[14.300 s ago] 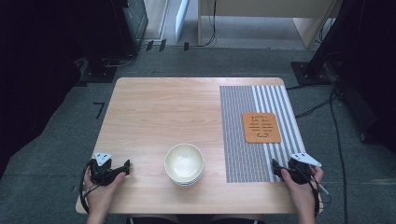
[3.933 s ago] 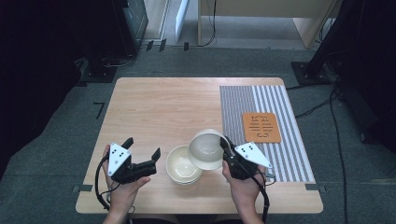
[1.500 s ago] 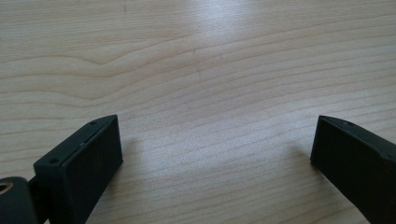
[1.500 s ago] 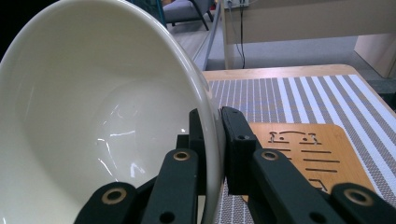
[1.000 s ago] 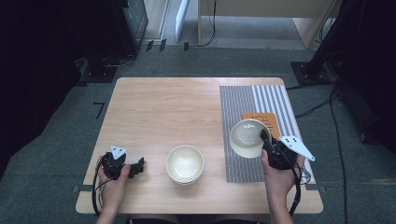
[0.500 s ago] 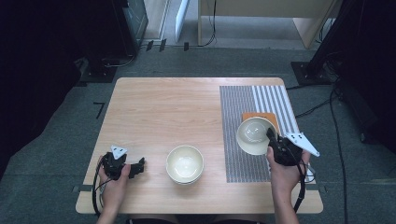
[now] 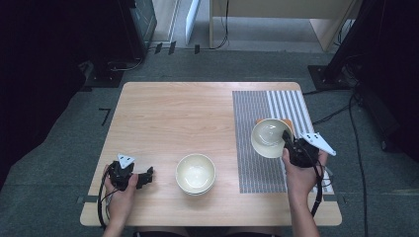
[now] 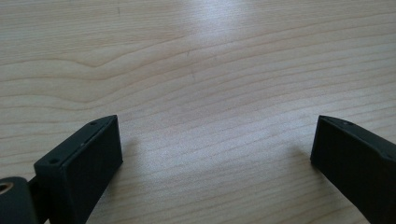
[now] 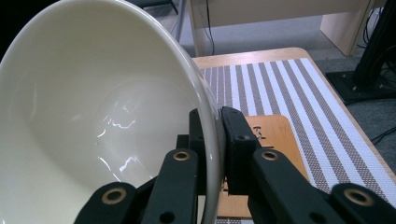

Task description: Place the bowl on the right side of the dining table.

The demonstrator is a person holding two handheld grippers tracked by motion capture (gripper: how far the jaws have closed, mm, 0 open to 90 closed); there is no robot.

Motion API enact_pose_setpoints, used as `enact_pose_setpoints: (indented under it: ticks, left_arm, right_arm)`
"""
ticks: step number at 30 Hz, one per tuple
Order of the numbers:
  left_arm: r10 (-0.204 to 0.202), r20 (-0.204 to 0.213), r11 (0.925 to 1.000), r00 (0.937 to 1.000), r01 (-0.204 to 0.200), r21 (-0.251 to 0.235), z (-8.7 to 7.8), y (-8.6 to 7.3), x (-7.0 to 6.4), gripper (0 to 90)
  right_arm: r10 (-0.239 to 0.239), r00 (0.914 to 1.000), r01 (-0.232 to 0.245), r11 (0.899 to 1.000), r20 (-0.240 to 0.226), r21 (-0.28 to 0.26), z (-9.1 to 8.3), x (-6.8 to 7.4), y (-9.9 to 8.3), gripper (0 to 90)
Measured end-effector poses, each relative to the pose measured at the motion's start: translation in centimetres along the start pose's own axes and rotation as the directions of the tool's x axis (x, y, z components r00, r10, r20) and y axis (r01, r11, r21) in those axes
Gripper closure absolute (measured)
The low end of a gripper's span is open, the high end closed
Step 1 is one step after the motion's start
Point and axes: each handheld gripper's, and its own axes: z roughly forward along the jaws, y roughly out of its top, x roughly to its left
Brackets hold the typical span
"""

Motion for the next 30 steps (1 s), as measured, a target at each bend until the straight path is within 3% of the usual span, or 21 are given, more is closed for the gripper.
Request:
enact_pose_setpoints:
  ticks: [16, 23, 30]
  left_arm:
    - [0.001, 0.001, 1.0000, 1.0000, -0.001, 0.001, 0.0, 0.0, 0.0, 1.7]
    - [0.001, 0.001, 1.0000, 1.0000, -0.001, 0.000, 0.0, 0.0, 0.0, 1.8]
    - [0.000, 0.002, 1.0000, 1.0000, 0.000, 0.000, 0.0, 0.0, 0.0, 1.7]
  right_arm:
    - [-0.024, 0.9986, 0.020, 0.996, 0.046, 0.091, 2.5, -1.1, 0.6, 84.2]
    - [0.000, 0.9984, -0.007, 0.992, 0.056, 0.126, 3.6, -1.9, 0.7, 84.2]
    - [0.023, 0.9970, -0.036, 0.982, 0.074, 0.186, 5.0, -2.7, 0.4, 84.2]
